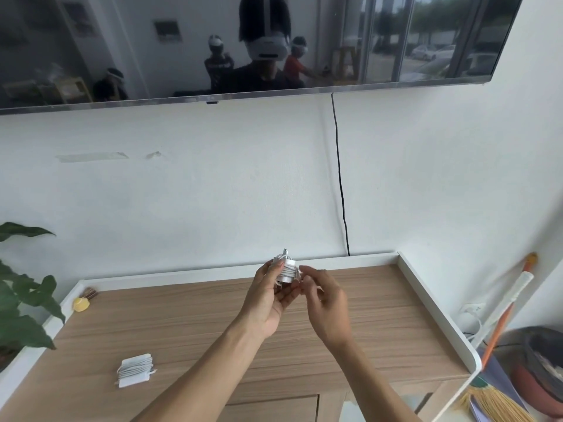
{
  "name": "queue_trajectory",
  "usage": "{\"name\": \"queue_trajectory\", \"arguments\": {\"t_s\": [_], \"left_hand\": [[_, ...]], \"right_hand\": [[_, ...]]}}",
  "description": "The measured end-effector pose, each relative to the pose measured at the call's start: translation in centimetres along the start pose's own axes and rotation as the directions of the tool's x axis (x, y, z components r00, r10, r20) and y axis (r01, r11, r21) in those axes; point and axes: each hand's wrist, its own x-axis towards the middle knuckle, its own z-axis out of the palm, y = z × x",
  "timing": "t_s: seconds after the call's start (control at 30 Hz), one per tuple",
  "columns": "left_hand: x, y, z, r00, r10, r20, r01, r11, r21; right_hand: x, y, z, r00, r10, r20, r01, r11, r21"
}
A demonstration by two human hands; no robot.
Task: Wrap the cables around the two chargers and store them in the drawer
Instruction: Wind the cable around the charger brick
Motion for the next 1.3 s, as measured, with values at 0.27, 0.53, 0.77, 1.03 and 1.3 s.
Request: {"name": "queue_trajectory", "arguments": {"t_s": [0.27,0.53,0.77,1.03,1.3], "left_hand": [[-0.4,0.4,-0.1,0.991,-0.010,0.132,0.014,0.999,-0.030],[-0.7,0.7,-0.4,0.975,-0.019,0.221,0.023,1.000,-0.016],[-0.6,0.8,-0.9,0.947,-0.056,0.318,0.090,0.992,-0.093],[-0.3,0.8,-1.0,0.940,-0.036,0.339,0.073,0.993,-0.094],[-0.5,1.1,-1.2,0.943,-0.065,0.328,0.093,0.993,-0.072]], "right_hand": [[1.4,-1.2,-1.0,0.980,0.165,0.108,-0.187,0.952,0.243],[1.5,-1.7,-1.1,0.992,0.111,0.056,-0.121,0.963,0.241],[1.6,-2.1,-1.4,0.983,0.183,-0.029,-0.161,0.922,0.351],[0.8,-2.3,-1.2,0.991,0.135,0.019,-0.135,0.952,0.276],[1.2,-1.5,-1.1,0.995,-0.058,0.077,0.055,0.998,0.037]]}}
